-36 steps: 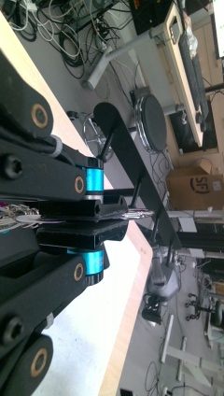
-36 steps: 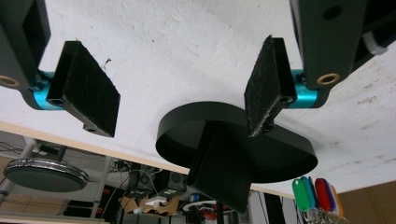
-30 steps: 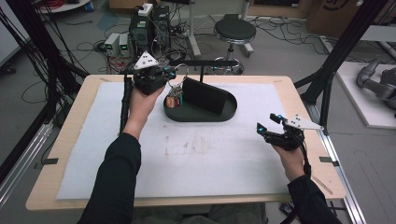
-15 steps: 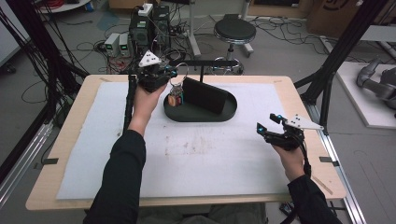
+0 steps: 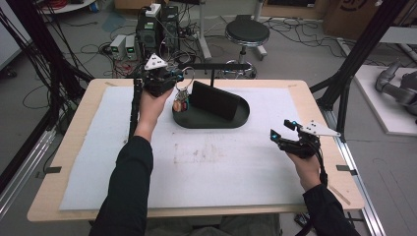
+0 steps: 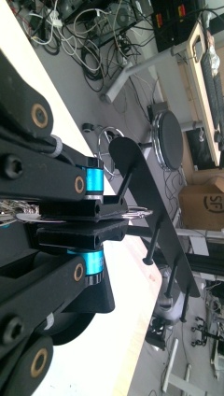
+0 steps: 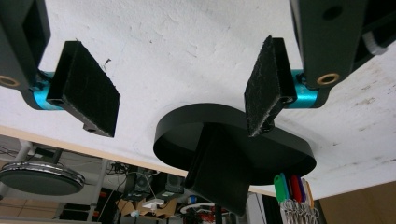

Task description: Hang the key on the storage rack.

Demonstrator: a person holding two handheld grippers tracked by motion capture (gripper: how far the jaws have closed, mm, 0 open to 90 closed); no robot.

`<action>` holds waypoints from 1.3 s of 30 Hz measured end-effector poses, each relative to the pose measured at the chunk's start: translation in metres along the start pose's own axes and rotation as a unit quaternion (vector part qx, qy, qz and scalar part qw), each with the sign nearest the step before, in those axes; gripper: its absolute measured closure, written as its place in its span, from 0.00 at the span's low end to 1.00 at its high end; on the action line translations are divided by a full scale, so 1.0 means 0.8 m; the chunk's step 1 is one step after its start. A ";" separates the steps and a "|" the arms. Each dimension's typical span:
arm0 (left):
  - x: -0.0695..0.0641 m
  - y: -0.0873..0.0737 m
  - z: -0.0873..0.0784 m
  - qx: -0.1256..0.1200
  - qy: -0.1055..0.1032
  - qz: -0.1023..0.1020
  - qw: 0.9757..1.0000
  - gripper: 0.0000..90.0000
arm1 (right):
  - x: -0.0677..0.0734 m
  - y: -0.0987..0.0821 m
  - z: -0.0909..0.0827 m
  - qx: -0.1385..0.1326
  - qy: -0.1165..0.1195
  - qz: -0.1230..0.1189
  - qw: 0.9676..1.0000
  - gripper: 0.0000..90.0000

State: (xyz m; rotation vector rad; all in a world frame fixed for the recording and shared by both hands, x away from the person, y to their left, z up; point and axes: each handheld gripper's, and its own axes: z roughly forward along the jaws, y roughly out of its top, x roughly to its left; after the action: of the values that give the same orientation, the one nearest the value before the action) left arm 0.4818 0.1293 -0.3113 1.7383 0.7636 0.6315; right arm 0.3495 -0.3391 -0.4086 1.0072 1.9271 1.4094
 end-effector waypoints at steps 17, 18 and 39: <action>0.007 -0.009 0.008 0.016 0.011 -0.009 1.000 0.96 | 0.000 0.000 0.000 0.001 0.001 0.003 1.000 0.30; 0.008 -0.010 0.009 0.015 0.011 -0.011 1.000 0.96 | 0.000 0.000 0.000 0.001 0.001 0.003 1.000 0.30; 0.007 -0.014 0.015 0.035 0.068 -0.005 0.997 0.92 | 0.000 0.000 -0.001 0.003 0.006 0.001 1.000 0.30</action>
State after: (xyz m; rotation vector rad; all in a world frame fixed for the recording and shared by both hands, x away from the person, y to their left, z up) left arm 0.4925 0.1284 -0.3251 1.7672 0.8973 0.7287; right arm 0.3489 -0.3394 -0.4088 1.0053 1.9406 1.4149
